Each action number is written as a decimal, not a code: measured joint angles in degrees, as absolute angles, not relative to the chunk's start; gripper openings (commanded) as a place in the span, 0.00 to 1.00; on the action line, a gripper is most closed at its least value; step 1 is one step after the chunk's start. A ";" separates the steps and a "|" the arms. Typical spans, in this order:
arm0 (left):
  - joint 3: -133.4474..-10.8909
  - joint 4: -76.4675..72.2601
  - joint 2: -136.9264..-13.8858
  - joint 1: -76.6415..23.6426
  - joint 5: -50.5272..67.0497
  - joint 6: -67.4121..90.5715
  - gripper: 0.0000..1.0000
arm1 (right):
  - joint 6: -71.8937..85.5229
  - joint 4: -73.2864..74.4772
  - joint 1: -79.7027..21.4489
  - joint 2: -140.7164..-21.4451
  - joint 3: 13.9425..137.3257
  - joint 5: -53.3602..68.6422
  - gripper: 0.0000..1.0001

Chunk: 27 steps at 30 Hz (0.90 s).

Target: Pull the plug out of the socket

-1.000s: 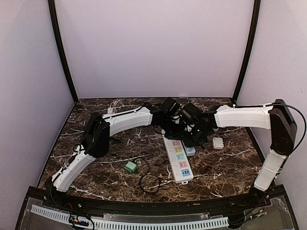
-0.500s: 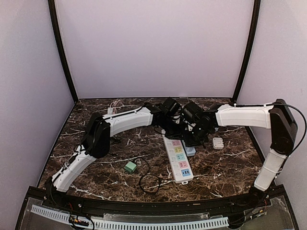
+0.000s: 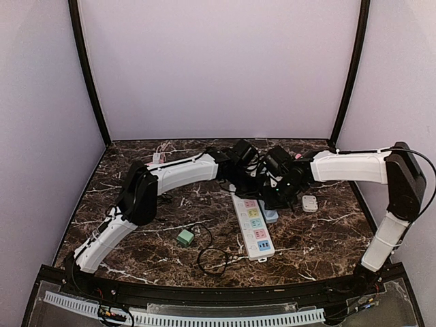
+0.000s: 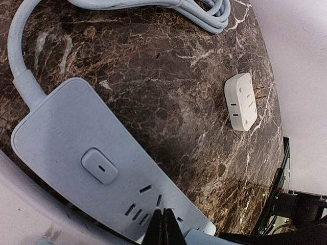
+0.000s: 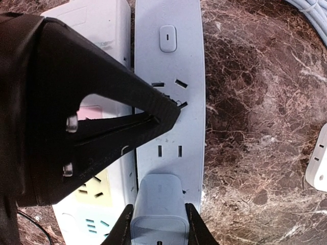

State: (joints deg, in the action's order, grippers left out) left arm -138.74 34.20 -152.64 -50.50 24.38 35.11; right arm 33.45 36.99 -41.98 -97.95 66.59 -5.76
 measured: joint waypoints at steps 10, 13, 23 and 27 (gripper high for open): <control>-138.78 34.11 -152.68 -50.57 24.32 34.89 0.00 | 33.34 35.59 -41.41 -96.95 65.21 -3.90 0.04; -138.80 34.06 -152.73 -50.59 24.32 34.89 0.00 | 33.34 36.05 -42.76 -96.97 65.49 -6.17 0.04; -139.17 34.00 -153.01 -50.61 24.08 34.85 0.00 | 33.26 39.48 -47.00 -97.36 71.94 -11.70 0.05; -138.98 33.78 -152.99 -50.61 23.99 34.83 0.00 | 33.23 39.68 -47.13 -97.36 72.01 -12.12 0.06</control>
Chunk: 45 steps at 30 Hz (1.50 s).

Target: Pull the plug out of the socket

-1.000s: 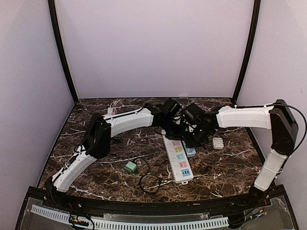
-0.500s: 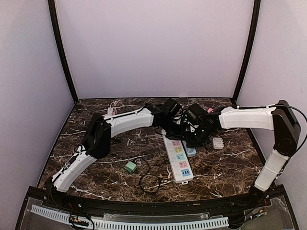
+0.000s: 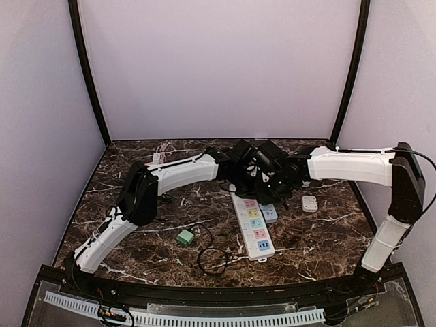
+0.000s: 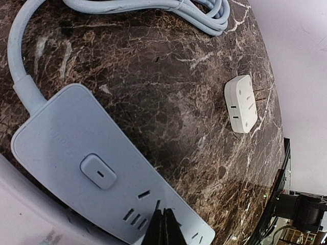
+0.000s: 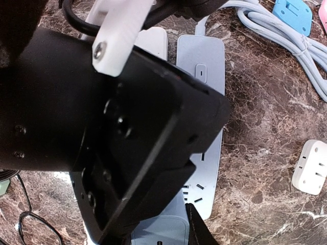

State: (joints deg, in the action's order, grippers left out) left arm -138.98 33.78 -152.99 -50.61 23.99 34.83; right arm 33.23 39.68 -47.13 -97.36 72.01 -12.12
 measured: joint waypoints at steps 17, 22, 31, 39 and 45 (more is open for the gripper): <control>-140.22 34.83 -152.81 -50.65 23.99 34.83 0.01 | 30.81 31.27 -27.42 -84.79 59.29 0.91 0.06; -142.30 39.11 -152.81 -50.70 23.92 34.74 0.01 | 29.41 25.74 -21.19 -86.19 58.65 10.04 0.06; -137.71 41.43 -146.93 -49.76 22.92 34.44 0.00 | 28.47 17.32 -16.05 -95.66 58.65 22.22 0.06; -124.62 38.98 -132.68 -46.15 21.52 33.98 0.00 | 28.56 12.25 -14.15 -100.29 58.63 27.73 0.13; -116.81 35.92 -127.68 -43.22 20.27 34.04 0.00 | 28.47 11.07 -12.99 -101.86 57.91 28.80 0.19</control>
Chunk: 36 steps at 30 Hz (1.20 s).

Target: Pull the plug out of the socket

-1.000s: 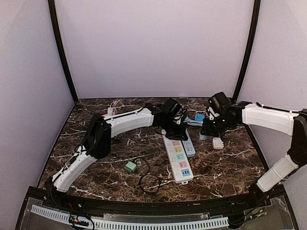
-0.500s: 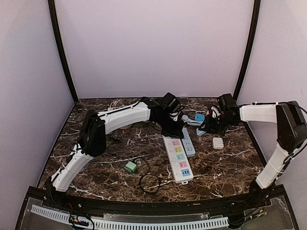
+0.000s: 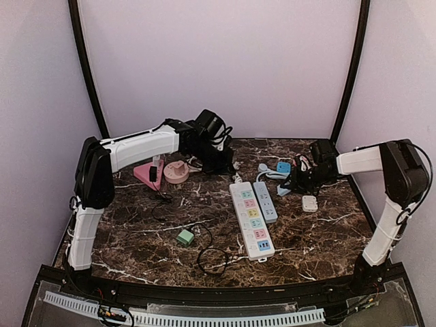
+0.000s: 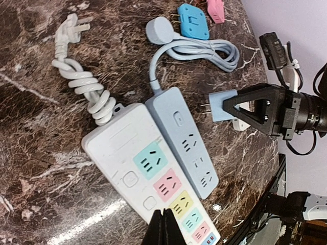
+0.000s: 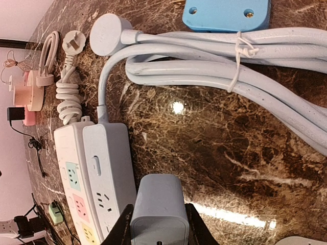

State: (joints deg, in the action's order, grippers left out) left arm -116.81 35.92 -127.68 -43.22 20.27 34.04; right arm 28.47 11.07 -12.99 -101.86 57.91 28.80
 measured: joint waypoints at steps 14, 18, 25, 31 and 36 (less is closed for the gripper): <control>-107.61 33.87 -125.16 -40.80 18.92 34.09 0.00 | 26.81 11.86 -11.18 -102.85 57.71 28.16 0.45; -106.91 33.78 -123.79 -40.23 18.72 34.09 0.00 | 26.57 12.80 -11.18 -102.85 57.71 27.18 0.48; -106.10 32.77 -121.47 -39.29 18.02 34.09 0.00 | 25.82 15.03 -11.14 -102.02 57.71 24.80 0.68; -102.96 32.42 -119.28 -38.46 17.08 34.11 0.01 | 24.69 16.75 -11.16 -99.63 57.74 22.11 0.83; -100.57 32.47 -116.86 -37.71 14.66 34.15 0.03 | 23.81 17.87 -12.03 -97.78 57.98 19.88 0.95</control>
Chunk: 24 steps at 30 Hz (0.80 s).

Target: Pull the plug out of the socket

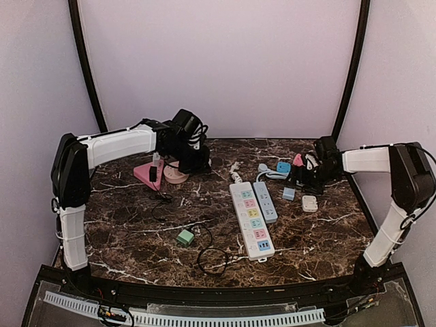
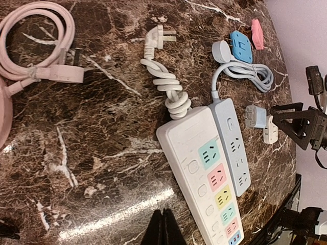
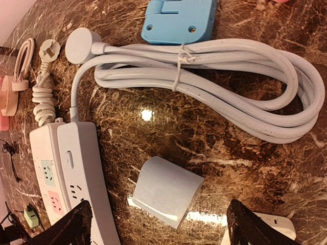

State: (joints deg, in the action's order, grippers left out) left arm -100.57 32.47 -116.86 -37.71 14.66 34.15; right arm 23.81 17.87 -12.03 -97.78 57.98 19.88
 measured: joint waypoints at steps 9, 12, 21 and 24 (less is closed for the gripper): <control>-98.83 35.68 -111.77 -33.95 2.55 33.12 0.16 | 22.81 20.08 -16.08 -95.88 61.06 17.58 0.99; -98.83 36.82 -111.46 -31.99 -0.56 31.24 0.25 | 22.87 20.10 -17.45 -95.39 62.26 17.30 0.99; -106.15 40.47 -116.90 -29.17 -4.75 20.12 0.35 | 23.20 20.25 -20.91 -94.04 66.06 17.37 0.99; -108.31 40.95 -119.83 -28.86 -4.71 16.82 0.36 | 23.42 20.40 -21.41 -94.04 67.02 18.17 0.99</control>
State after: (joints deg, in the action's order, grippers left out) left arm -108.31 40.95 -119.83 -28.86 -4.71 16.82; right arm 23.42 20.40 -21.41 -94.04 67.02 18.17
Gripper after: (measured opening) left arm 0.348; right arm 0.986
